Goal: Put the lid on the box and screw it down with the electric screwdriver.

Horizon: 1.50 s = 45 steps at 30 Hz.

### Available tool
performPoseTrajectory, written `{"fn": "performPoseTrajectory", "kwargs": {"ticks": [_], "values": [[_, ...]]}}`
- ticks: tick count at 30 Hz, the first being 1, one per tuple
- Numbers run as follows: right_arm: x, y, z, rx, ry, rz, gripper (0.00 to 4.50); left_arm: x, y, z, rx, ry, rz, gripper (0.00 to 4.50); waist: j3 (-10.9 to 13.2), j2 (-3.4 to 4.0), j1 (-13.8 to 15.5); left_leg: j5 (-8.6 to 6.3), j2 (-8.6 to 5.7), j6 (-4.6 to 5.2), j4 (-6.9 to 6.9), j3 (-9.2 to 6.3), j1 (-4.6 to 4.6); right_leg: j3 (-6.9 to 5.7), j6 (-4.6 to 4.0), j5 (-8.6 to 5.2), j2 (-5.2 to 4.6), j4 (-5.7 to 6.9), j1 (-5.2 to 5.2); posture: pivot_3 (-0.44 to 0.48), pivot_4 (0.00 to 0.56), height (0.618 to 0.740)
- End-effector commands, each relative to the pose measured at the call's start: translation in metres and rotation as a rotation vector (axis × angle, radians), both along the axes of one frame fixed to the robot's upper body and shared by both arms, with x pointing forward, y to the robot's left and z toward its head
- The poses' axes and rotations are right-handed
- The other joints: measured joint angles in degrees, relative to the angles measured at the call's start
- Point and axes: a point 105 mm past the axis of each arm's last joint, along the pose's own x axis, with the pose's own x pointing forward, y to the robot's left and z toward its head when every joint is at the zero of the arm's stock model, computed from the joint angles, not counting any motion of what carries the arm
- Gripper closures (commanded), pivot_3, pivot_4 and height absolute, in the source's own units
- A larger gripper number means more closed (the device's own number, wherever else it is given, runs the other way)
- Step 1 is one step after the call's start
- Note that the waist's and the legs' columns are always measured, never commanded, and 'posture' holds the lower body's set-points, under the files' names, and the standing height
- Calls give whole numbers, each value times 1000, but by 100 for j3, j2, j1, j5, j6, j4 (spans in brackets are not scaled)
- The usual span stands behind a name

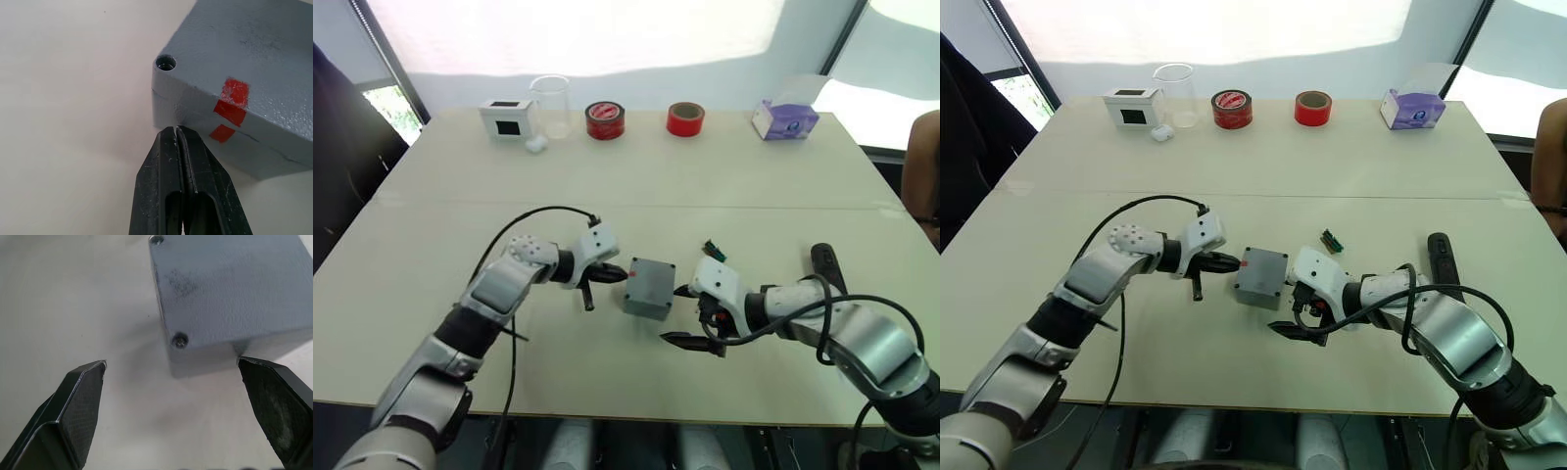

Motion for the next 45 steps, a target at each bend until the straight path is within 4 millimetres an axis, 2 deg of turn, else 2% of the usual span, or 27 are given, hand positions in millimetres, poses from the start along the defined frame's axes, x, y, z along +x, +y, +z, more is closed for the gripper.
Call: {"fn": "performPoseTrajectory", "kwargs": {"ticks": [1, 5, 10, 13, 15, 19, 22, 28, 32, 45], "values": [[-6, 10, 8, 34, -16, 38, 88, 5, -14, 11, -13, -52, -51, 4500, 0, 0, -6, 0, 0, 0, 0, 0, 0, 0, 0, 0, 0, 0, -1, 0, 150, 740], [2, -4, 16, -8, -64, -1, 88, 18, -5, 15, 32, -89, -8, 4500, 0, 0, -7, 0, 2, 0, 0, 0, 0, 0, 1, 0, 3, 3, -3, 0, 150, 740], [14, -24, 23, -62, -113, -50, 88, 15, 15, 14, 86, -92, -10, 4500, 0, 0, -18, 0, 3, 0, 0, 1, 0, 0, 1, 0, 5, 6, -5, 0, 150, 740], [26, -38, 15, -133, -149, -69, 88, -5, 28, 16, 54, -18, -27, 4500, 0, 0, -42, 0, 4, 0, 0, 3, 1, 3, 1, 0, 5, 7, -7, 0, 150, 740], [31, -39, 11, -143, -161, -59, 88, -15, 30, 17, 42, 12, -37, 4500, 0, 0, -51, 0, 4, 0, -1, 5, 1, 5, 0, 0, 5, 6, -8, 0, 150, 740], [44, -31, 9, -129, -183, -25, 88, -42, 35, 6, 103, 69, -99, 4500, 0, 0, -39, 1, 5, -1, 0, 5, 1, 5, 1, 0, 5, 9, -8, 0, 150, 740], [51, -21, 8, -135, -210, 27, 88, -50, 27, 4, 73, 95, -110, 4500, 0, 0, -20, 1, 4, -1, 0, 5, 2, 5, 1, 0, 4, 11, -7, 0, 150, 740], [46, -10, 5, -131, -189, 106, 88, -49, 14, 1, 57, 85, -99, 4500, 0, 0, -9, 1, 3, -1, 3, 5, 2, 3, 1, 0, 5, 11, -4, 0, 150, 740], [28, -6, 3, -84, -99, 134, 88, -36, 6, 2, 31, 47, -48, 4500, 0, 0, 2, 1, 4, -1, 3, 5, 3, 3, 1, 0, 6, 15, -5, 0, 150, 740], [8, 1, 6, -19, -51, 107, 88, -18, 8, 3, 41, -7, -27, 4500, 0, 0, -7, 2, 4, -2, 4, 4, 4, 4, 0, 0, 5, 19, -7, 0, 150, 740]]}}
